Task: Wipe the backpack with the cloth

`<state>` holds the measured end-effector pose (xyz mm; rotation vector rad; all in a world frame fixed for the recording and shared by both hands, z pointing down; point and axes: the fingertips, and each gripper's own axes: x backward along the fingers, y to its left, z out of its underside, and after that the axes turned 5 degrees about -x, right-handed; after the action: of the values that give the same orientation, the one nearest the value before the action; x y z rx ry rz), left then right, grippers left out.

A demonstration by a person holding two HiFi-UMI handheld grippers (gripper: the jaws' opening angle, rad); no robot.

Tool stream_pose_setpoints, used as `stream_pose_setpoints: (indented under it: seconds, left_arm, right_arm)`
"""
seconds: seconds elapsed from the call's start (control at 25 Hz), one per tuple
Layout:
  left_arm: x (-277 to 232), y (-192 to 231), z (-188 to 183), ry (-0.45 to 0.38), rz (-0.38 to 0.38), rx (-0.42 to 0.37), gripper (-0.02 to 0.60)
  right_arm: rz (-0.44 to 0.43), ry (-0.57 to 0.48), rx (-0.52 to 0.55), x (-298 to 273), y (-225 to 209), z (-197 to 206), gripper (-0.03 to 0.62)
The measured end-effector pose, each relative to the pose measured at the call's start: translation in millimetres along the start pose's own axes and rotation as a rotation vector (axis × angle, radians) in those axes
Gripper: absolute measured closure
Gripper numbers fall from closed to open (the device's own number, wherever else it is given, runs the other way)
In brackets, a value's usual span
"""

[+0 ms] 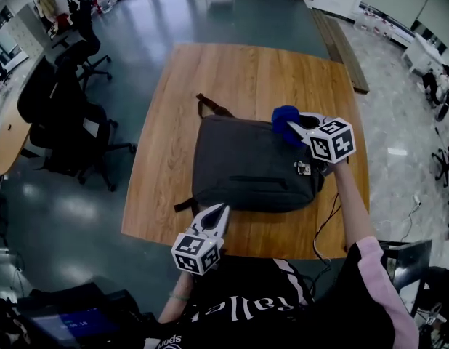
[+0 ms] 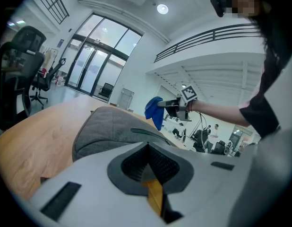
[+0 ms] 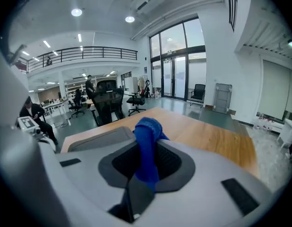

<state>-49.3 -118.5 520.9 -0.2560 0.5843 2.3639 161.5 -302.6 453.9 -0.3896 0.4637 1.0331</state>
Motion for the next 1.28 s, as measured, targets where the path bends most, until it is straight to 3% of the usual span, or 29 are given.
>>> stream_pose_setpoints:
  seconds: [0.2,0.4,0.64,0.92,1.28]
  left_arm:
    - [7.2,4.0,0.5,-0.006,-0.03,0.014,0.583]
    - [10.6,13.9,5.0,-0.015,-0.057,0.026,0.583]
    - [11.0,12.8,5.1,-0.017,-0.054,0.029,0.583]
    - [6.4,2.4,8.1,-0.002,-0.012,0.012,0.583]
    - [7.7,-5.6,12.0,0.007,0.014,-0.001,0.583]
  right_arm:
    - [0.011,0.056,-0.029,-55.3,-22.8,-8.1,0.528]
    - [-0.047,0.111,-0.015,-69.3,4.3,21.7,0.526]
    - [-0.12,0.072,-0.028,-29.3,60.2,45.0,0.528]
    - [-0.143,0.006,-0.108,21.5,112.1,73.7,0.528]
    - [-0.14,0.042,-0.19,59.1,167.0,134.0,0.528]
